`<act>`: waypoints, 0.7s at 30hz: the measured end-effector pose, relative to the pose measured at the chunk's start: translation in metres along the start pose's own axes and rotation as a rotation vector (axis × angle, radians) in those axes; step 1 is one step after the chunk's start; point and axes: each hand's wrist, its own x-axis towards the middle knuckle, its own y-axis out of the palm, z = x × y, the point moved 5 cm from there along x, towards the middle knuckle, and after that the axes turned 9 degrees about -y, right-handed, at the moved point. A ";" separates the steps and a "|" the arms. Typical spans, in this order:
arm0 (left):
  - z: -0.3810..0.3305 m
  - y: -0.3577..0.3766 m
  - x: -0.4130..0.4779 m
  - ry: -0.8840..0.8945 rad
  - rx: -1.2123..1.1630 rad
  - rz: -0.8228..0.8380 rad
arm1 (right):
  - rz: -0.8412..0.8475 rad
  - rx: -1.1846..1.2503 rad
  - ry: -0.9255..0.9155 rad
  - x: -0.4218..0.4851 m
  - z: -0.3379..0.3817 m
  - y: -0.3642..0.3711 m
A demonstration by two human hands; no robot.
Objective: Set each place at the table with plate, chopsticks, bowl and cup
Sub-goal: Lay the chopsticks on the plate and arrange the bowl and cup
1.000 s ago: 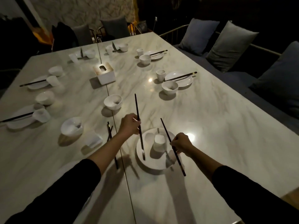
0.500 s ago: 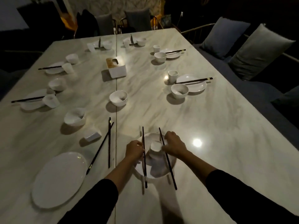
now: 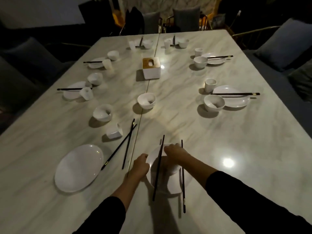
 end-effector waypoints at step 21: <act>-0.048 0.012 0.035 -0.019 -0.078 0.090 | -0.616 2.201 0.259 -0.042 -0.167 0.017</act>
